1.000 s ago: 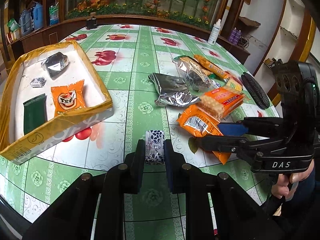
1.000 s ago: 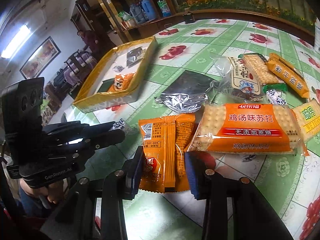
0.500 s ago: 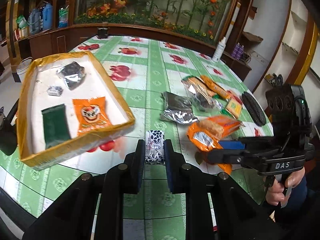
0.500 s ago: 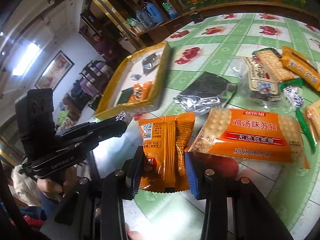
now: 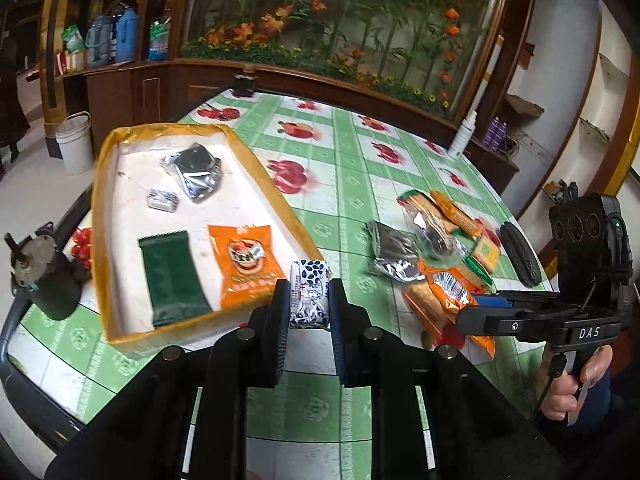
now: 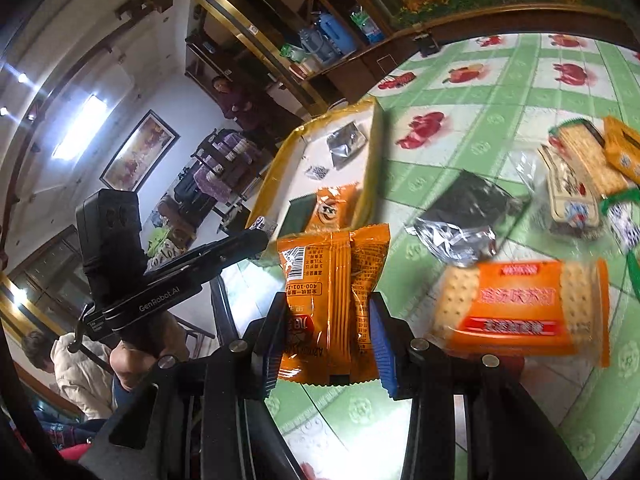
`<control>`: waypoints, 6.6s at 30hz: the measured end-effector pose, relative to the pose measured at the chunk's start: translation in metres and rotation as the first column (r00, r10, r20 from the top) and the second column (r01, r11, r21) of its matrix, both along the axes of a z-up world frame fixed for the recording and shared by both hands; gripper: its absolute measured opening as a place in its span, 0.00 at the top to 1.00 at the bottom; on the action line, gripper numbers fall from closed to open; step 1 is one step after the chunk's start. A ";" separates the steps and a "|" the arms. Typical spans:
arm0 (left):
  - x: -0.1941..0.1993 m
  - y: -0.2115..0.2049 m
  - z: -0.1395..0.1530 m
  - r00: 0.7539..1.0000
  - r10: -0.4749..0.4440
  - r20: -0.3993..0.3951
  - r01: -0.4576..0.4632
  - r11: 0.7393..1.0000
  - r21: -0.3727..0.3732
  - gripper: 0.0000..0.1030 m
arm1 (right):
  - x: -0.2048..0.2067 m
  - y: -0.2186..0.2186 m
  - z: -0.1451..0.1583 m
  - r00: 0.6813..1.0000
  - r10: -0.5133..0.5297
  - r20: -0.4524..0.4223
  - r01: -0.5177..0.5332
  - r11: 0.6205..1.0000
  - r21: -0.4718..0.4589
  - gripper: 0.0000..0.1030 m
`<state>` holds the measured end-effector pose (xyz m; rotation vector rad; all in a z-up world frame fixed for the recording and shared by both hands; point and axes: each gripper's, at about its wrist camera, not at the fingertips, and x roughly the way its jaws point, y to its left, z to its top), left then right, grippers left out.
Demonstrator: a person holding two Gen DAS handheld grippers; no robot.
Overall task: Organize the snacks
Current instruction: 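Carry the candy over the tray with the left tool while the right tool carries the orange packet, then release the candy into the tray with the left tool while the right tool releases the orange packet, then grasp a silver foil packet with the left tool while the right tool grasps an orange cracker packet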
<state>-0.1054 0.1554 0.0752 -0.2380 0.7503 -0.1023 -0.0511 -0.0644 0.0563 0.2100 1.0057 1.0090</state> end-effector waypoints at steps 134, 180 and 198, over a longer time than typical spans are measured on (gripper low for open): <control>0.042 0.096 -0.034 0.939 0.287 0.189 -0.258 0.952 -0.163 0.73 | 0.068 -0.032 0.000 0.946 -0.323 0.026 0.322 0.946 0.021 0.47; 0.132 -0.119 -0.061 0.958 -0.190 -0.213 0.214 0.972 0.095 0.45 | 0.039 -0.078 -0.014 0.986 -0.162 0.033 0.165 0.959 -0.229 0.36; 0.073 -0.069 -0.011 0.992 -0.121 -0.036 0.120 0.992 -0.028 0.45 | 0.041 -0.049 -0.030 0.998 0.061 0.001 -0.060 0.977 -0.207 0.26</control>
